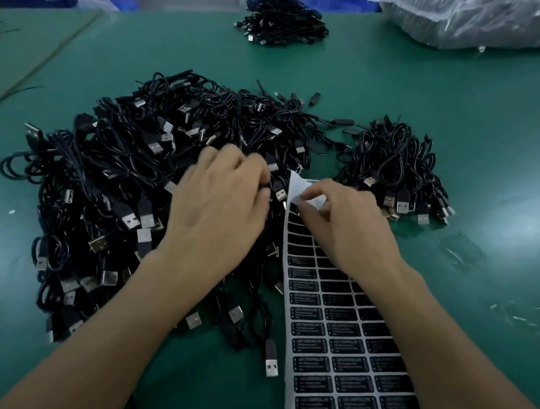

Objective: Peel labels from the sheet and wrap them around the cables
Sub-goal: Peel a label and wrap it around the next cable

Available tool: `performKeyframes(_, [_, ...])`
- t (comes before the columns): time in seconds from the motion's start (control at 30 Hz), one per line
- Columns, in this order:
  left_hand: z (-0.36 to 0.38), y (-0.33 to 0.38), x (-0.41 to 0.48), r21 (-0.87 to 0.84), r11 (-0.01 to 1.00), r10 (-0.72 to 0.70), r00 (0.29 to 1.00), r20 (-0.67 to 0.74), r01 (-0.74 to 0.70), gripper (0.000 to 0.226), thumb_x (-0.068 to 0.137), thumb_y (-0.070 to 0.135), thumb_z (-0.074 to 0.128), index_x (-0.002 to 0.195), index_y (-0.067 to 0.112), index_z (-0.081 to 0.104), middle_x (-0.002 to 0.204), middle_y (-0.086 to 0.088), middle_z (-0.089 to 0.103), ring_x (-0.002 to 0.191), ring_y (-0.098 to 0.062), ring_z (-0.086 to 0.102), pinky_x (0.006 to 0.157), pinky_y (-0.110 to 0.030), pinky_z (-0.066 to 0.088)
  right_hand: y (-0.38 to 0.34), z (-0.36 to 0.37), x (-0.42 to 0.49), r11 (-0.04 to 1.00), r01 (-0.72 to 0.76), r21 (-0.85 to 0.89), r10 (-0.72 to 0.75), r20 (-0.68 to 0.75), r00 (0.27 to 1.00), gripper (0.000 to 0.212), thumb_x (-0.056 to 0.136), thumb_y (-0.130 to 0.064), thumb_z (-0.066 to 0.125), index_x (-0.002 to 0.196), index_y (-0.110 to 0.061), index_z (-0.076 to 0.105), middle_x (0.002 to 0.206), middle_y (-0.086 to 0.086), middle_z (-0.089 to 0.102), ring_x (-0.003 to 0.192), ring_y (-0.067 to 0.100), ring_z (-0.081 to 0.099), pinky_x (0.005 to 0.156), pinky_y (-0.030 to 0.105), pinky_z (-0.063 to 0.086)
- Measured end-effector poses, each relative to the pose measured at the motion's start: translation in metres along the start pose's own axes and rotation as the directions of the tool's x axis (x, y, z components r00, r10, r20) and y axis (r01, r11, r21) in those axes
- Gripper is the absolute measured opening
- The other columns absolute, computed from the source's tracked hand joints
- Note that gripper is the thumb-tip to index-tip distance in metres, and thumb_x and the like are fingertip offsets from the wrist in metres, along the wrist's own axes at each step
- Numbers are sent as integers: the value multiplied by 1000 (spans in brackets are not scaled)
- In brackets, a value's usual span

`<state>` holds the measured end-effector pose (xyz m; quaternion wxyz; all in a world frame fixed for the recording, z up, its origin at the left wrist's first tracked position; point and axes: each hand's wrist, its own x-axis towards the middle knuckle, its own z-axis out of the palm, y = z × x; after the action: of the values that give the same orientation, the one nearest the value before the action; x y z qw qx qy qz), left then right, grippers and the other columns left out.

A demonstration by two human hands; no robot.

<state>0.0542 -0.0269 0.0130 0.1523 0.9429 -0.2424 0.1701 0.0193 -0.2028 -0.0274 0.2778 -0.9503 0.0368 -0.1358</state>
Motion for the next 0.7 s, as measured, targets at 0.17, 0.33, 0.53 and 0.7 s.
performKeyframes(0.17, [4,-11,0,225,968,-127,991,49,113,41,99,46,49,130,20,50,103,-5,67,101,-32,59,85,-43,38,9,2,-4,996,-11,-85,14,34,999,25,99,-56,47,105,-35,59,66,-10,52,78,18,57,58,32,40])
performKeyframes(0.33, [7,-12,-1,106,990,-92,996,18,90,36,103,39,47,137,24,46,78,8,62,85,-25,64,79,-37,32,10,3,-8,999,2,-52,-2,0,1000,19,100,-47,52,102,-30,61,54,-11,49,65,22,59,60,35,46])
performKeyframes(0.53, [6,-15,4,-340,940,-88,982,-165,27,17,104,22,45,112,24,60,68,10,58,55,-10,50,50,-34,39,8,2,-8,999,45,5,-45,-75,996,25,101,-46,52,103,-25,65,60,-13,54,62,13,55,56,31,40])
performKeyframes(0.7, [6,-11,3,-500,861,-73,954,-292,-87,14,101,15,47,103,22,59,65,6,55,55,-16,50,52,-36,43,2,1,-7,987,120,110,-100,-174,980,34,105,-48,43,78,-29,54,59,-13,47,58,5,48,53,33,36])
